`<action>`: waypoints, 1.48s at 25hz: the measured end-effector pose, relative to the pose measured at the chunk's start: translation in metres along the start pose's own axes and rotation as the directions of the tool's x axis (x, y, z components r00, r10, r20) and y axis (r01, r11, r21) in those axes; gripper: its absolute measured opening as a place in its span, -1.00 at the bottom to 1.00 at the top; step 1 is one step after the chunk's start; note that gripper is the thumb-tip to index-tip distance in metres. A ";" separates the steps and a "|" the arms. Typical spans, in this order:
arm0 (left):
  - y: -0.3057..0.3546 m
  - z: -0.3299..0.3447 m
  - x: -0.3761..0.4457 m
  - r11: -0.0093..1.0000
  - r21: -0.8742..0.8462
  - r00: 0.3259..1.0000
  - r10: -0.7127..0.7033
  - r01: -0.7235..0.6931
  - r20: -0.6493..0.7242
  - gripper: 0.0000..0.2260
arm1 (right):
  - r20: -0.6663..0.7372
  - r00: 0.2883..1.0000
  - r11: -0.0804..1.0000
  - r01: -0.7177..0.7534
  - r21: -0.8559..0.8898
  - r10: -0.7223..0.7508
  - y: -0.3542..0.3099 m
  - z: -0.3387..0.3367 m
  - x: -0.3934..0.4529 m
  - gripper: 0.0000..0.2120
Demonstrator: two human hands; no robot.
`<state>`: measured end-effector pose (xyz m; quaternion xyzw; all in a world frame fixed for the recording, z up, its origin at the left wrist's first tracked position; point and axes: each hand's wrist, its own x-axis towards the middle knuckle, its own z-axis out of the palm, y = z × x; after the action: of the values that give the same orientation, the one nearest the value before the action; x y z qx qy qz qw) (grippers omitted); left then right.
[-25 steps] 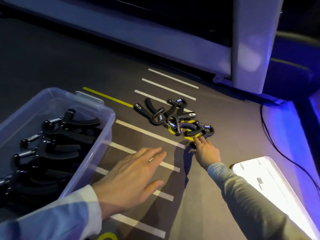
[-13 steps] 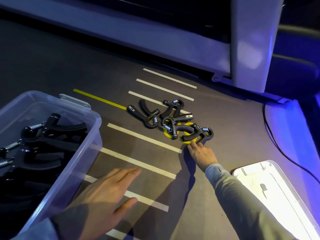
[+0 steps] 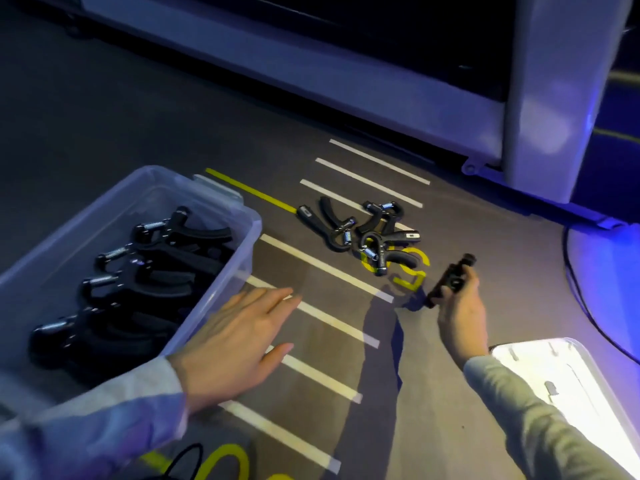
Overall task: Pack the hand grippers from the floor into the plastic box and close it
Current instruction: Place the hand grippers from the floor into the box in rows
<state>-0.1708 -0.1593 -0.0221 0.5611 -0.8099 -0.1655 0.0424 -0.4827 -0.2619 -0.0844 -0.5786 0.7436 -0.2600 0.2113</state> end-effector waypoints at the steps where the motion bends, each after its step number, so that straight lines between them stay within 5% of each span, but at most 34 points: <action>1: -0.001 -0.003 -0.005 1.000 0.003 1.000 -0.004 0.004 -0.028 -0.47 | -0.032 0.999 1.000 -0.009 0.018 0.010 -0.012 -0.003 -0.006 -0.54; 8: -0.013 -0.033 -0.049 0.991 0.060 0.979 -0.104 0.116 -0.178 -0.47 | -0.109 0.966 0.938 0.255 0.237 -0.235 -0.123 -0.029 -0.066 -0.62; 13: -0.027 -0.047 -0.107 0.967 -0.033 0.929 -0.253 0.254 -0.269 -0.49 | -0.070 0.870 0.675 0.427 0.602 -0.489 -0.216 -0.026 -0.116 -0.80; 17: -0.045 -0.035 -0.155 0.932 -0.059 0.897 -0.360 0.357 -0.258 -0.48 | 0.067 0.782 0.518 0.343 0.784 -0.620 -0.272 0.001 -0.153 -0.74; 21: -0.065 -0.014 -0.187 0.908 0.022 0.882 -0.399 0.417 -0.249 -0.52 | 0.322 0.755 0.573 0.086 0.815 -0.571 -0.296 0.042 -0.180 -0.70; 28: -0.089 0.015 -0.203 0.916 0.048 0.894 -0.376 0.399 -0.244 -0.63 | 0.609 0.585 0.663 -0.154 0.732 -0.536 -0.305 0.101 -0.221 -0.69; 34: -0.099 0.028 -0.209 0.916 -0.228 0.860 -0.391 0.330 -0.329 -0.70 | 0.715 0.495 0.751 -0.172 0.637 -0.493 -0.287 0.133 -0.226 -0.70; 37: -0.099 0.027 -0.210 0.880 -0.349 0.844 -0.434 0.322 -0.315 -0.73 | 0.688 0.467 0.818 0.156 0.554 -0.555 -0.272 0.133 -0.214 -0.75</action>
<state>-0.0121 0.0088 -0.0539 0.7203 -0.6256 -0.1711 0.2460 -0.1455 -0.1265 -0.0132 -0.7165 0.3383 -0.1474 0.5920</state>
